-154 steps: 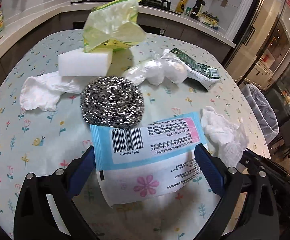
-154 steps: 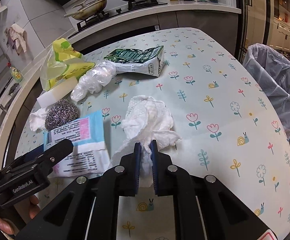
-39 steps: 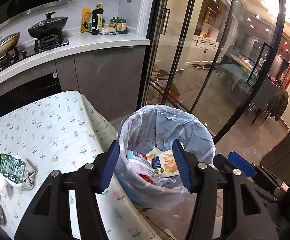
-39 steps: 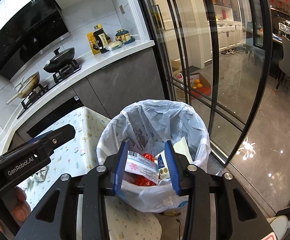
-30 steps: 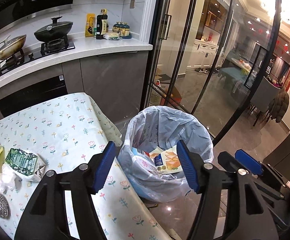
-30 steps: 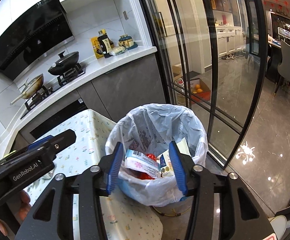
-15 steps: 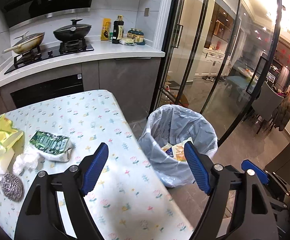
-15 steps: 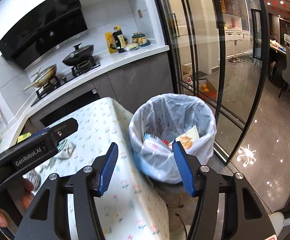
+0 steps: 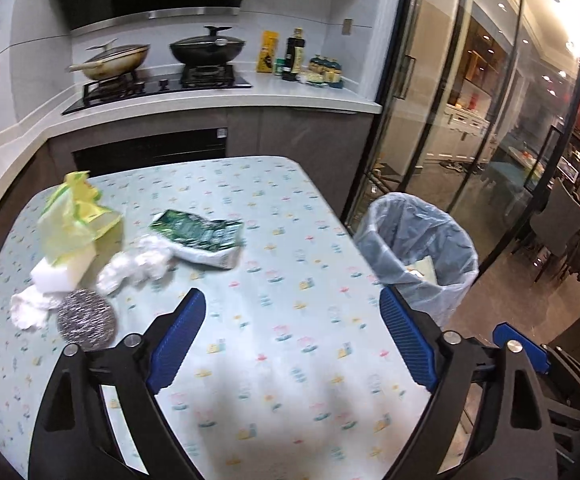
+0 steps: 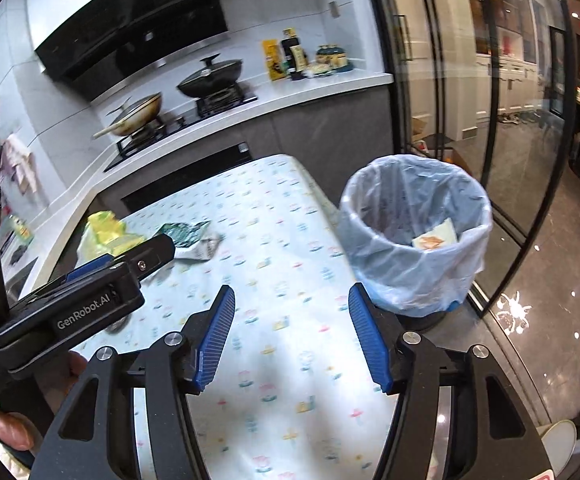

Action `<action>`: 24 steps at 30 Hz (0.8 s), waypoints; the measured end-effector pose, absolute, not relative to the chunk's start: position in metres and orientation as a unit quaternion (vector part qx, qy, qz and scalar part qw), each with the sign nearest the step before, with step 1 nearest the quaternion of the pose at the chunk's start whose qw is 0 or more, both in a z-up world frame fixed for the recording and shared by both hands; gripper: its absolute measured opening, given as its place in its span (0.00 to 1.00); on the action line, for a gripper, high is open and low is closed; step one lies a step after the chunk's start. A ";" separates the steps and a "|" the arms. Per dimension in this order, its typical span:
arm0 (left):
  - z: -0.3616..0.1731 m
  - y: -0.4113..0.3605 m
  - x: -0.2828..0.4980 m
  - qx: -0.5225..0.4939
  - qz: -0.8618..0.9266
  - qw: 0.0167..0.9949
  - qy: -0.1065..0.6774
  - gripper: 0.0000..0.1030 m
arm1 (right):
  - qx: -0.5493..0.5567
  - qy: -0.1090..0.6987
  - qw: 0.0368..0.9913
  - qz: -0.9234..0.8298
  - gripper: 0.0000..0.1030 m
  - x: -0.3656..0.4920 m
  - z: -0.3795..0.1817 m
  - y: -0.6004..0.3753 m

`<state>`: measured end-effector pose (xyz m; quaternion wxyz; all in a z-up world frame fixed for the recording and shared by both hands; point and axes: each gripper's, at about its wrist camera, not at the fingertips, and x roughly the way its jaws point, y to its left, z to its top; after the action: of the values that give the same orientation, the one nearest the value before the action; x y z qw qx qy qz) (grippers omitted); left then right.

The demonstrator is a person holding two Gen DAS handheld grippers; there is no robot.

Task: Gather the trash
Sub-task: 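Move both tools back over the steel wool and plastic bag on the table, then grasp the steel wool scrubber with the left tool while the right tool grasps the clear plastic bag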

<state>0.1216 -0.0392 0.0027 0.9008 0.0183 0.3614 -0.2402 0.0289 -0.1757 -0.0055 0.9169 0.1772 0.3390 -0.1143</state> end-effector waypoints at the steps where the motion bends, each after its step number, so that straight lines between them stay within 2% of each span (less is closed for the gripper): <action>1: 0.002 -0.030 0.123 0.016 -0.231 0.903 0.362 0.84 | 0.176 0.342 0.917 -0.107 0.57 0.031 -0.006 -0.168; 15: -0.037 0.092 0.147 -0.030 -0.120 0.908 0.401 0.89 | 0.141 0.380 0.914 -0.030 0.58 0.072 -0.031 -0.074; 24: -0.064 0.125 0.178 -0.056 -0.094 0.894 0.433 0.89 | 0.133 0.389 0.911 -0.007 0.58 0.127 -0.045 -0.050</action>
<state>0.1776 0.1247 -0.0641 0.8945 -0.0563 0.4334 -0.0943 0.1273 -0.0497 -0.0450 0.9114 0.1327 0.3895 -0.0073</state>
